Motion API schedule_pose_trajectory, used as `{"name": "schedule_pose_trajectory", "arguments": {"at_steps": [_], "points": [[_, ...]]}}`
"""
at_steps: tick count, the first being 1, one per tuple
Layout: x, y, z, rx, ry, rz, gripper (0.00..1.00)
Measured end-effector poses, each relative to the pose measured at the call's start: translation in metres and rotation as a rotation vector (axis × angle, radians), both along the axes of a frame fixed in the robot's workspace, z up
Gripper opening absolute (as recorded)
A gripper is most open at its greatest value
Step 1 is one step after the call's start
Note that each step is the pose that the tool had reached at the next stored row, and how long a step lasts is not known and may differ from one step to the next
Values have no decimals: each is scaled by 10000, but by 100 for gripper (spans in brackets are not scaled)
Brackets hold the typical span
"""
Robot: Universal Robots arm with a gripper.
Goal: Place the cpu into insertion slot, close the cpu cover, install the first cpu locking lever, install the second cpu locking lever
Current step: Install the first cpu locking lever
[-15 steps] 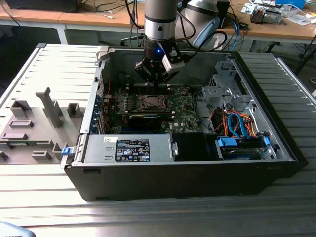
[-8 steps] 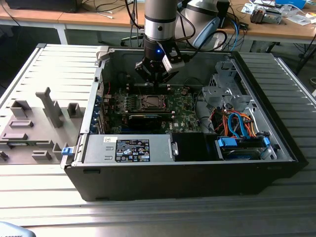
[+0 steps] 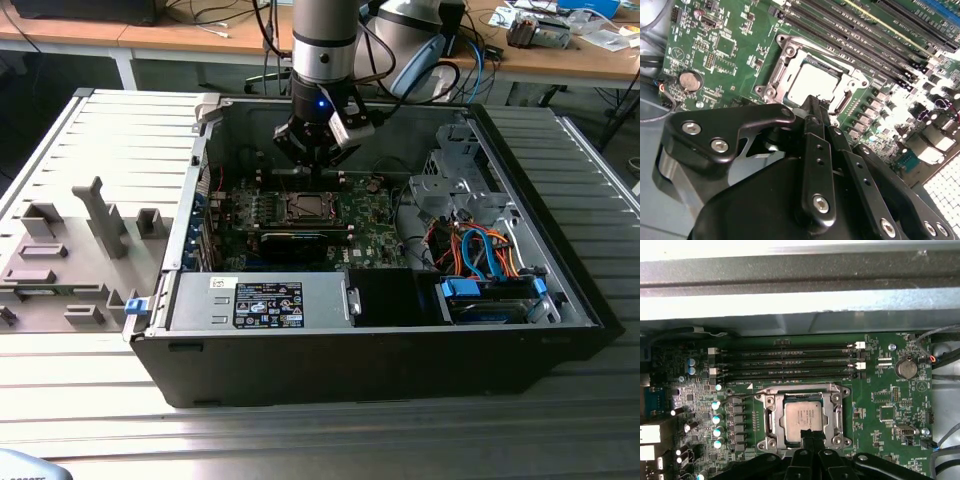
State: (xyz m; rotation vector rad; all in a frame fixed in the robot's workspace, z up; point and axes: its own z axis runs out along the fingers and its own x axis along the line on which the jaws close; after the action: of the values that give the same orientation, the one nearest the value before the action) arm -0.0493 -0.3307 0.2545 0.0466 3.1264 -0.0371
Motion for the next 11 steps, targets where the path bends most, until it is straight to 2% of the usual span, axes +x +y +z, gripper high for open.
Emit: {"name": "schedule_pose_trajectory", "arguments": {"at_steps": [6, 11], "points": [[0, 0, -1, 83, -2, 159, 11], [0, 0, -1, 95, 0, 376, 11]]}}
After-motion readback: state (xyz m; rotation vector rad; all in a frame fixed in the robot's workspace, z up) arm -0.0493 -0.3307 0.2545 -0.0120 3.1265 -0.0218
